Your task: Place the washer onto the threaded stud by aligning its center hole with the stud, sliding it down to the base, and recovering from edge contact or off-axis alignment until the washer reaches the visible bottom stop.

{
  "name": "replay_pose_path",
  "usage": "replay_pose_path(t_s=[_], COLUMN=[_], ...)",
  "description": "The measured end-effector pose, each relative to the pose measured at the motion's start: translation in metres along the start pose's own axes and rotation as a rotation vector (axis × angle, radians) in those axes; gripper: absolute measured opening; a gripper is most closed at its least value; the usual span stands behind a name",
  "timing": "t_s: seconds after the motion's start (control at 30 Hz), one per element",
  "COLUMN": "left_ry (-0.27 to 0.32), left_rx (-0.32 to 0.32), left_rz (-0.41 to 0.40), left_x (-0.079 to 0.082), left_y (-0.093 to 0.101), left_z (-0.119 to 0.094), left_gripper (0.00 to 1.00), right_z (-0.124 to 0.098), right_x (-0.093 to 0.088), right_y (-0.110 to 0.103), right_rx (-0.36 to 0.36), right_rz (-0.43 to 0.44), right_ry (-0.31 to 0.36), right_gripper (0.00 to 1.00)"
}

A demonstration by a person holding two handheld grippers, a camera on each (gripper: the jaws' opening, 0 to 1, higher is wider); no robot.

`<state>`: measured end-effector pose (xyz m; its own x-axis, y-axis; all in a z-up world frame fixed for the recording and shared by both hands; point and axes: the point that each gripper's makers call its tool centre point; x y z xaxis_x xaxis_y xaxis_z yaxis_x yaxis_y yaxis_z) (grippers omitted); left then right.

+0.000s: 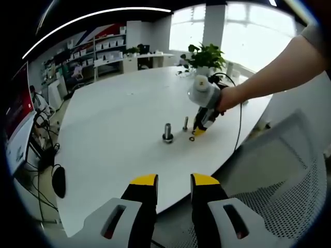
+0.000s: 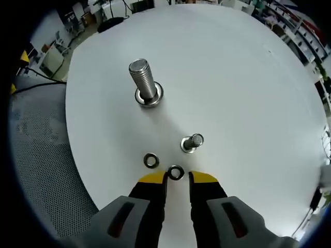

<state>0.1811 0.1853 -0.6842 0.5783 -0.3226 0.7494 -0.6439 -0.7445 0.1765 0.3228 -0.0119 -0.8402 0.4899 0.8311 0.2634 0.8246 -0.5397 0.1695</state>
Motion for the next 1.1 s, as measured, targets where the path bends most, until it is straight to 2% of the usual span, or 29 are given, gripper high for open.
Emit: replay_pose_path(t_s=[0.13,0.37,0.53,0.83,1.1], left_ry=[0.0,0.001,0.001,0.002,0.003], left_rx=[0.001,0.001,0.002,0.003,0.004], left_rz=[0.0,-0.001,-0.001,-0.001,0.0], left_x=[0.0002,0.0004,0.0004,0.0006,0.0007], left_y=[-0.0002,-0.0003,-0.0004,-0.0005,-0.0005], left_z=[0.0,0.0002,0.0,-0.0002,-0.0006], left_gripper=[0.23,0.23,0.23,0.23,0.23], right_z=[0.0008,0.0014,0.0007,-0.0001,-0.0053], right_x=[0.0018,0.003,0.002,0.0004,0.0028], right_y=[-0.0028,-0.0023,-0.0015,-0.0008,-0.0011], right_rx=[0.003,0.01,0.007,-0.013,-0.014], right_rz=[-0.06,-0.067,-0.044,-0.006,0.025], right_ry=[0.012,-0.03,-0.036,0.012,0.029], right_gripper=[0.15,0.14,0.14,0.13,0.13])
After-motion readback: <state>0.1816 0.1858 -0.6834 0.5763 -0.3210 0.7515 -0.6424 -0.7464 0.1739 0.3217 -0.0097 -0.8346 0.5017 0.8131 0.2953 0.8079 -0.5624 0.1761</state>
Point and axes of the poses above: the point that each gripper's makers call its tool centre point, and the gripper's own axes: z roughly forward along the fingers, y roughly to its right, x roughly out of its top, and after that the axes turned 9 degrees about -x, right-handed
